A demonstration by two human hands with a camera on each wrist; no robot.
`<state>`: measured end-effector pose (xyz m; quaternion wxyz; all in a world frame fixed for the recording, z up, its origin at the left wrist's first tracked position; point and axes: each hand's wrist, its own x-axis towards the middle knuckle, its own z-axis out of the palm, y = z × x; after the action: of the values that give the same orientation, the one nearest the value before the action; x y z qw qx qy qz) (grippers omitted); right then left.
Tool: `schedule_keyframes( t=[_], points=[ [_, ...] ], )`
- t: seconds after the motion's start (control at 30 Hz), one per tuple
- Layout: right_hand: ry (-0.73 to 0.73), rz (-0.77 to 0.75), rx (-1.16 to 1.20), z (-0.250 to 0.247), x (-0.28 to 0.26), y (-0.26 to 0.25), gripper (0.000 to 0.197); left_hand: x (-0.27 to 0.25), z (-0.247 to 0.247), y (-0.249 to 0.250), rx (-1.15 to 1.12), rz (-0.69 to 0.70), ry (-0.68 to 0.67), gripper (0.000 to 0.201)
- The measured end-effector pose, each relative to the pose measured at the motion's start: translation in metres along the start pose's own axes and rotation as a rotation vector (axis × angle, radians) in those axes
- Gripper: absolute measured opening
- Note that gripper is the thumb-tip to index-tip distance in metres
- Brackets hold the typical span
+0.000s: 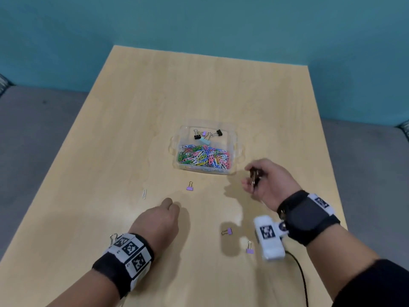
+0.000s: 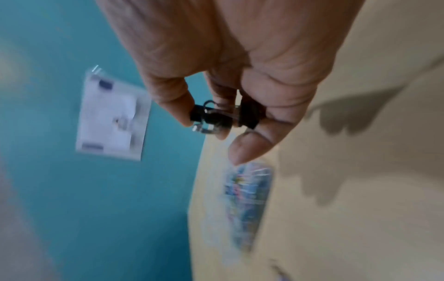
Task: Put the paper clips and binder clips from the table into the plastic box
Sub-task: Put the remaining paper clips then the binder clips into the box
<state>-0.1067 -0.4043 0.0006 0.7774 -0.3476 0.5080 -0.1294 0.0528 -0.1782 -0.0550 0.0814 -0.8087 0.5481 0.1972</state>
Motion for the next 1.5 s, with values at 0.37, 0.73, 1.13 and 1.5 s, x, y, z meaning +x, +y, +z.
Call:
schedule_keyframes(
  t=[0.37,0.73,1.13,1.5],
  points=[
    [0.069,-0.398,-0.977,0.099,0.105,-0.066,0.007,-0.001,-0.009,0.012,-0.233,-0.096,-0.017,0.006],
    [0.049,-0.770,-1.405,0.036,0.031,-0.030,0.012,0.009,-0.009,0.007,-0.531,-0.162,-0.011,0.023],
    [-0.115,-0.448,-1.771,-0.058,-0.055,0.144,0.060,0.155,-0.135,0.018,-0.409,-0.092,0.332,0.014],
    [-0.009,-0.544,-1.620,-0.058,-0.062,0.124,0.034,0.141,-0.129,-0.017,-0.604,-0.109,0.390,0.015]
  ],
)
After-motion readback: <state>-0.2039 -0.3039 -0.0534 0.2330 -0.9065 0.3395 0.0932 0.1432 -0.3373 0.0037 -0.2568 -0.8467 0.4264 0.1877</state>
